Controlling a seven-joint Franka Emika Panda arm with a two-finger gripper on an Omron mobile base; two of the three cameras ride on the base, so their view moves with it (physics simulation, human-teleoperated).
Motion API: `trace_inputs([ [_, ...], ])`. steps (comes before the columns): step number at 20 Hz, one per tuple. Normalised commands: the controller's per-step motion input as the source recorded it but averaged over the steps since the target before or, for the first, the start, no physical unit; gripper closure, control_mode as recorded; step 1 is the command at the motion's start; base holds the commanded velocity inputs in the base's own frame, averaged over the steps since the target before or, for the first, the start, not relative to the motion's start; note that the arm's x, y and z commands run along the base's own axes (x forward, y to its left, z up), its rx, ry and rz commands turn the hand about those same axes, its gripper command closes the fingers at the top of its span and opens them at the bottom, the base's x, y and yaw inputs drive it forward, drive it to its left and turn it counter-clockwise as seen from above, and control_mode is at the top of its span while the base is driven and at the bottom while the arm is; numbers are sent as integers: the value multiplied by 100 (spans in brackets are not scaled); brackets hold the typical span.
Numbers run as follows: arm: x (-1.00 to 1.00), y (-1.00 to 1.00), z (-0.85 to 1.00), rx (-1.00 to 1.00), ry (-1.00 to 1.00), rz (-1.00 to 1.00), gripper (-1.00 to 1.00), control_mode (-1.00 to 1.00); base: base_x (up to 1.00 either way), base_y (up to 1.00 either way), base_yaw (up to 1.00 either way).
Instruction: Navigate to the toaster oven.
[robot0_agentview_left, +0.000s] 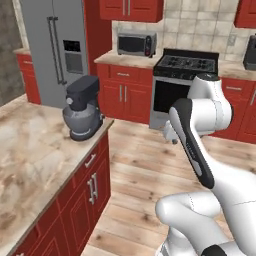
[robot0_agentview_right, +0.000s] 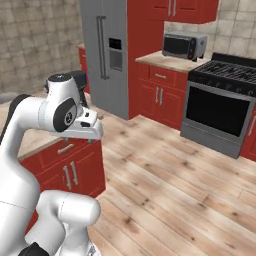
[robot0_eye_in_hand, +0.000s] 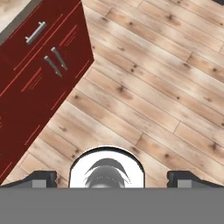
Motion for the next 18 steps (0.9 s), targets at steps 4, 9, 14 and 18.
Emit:
trace_inputs([
  [4, 0, 0, 0, 0, 0, 0, -100, 100, 100, 0, -22],
  [9, 0, 0, 0, 0, 0, 0, -100, 100, 100, 0, -23],
  [14, 0, 0, 0, 0, 0, 0, -100, 100, 100, -6, -23],
  [18, 0, 0, 0, 0, 0, 0, -100, 100, 100, -10, -20],
])
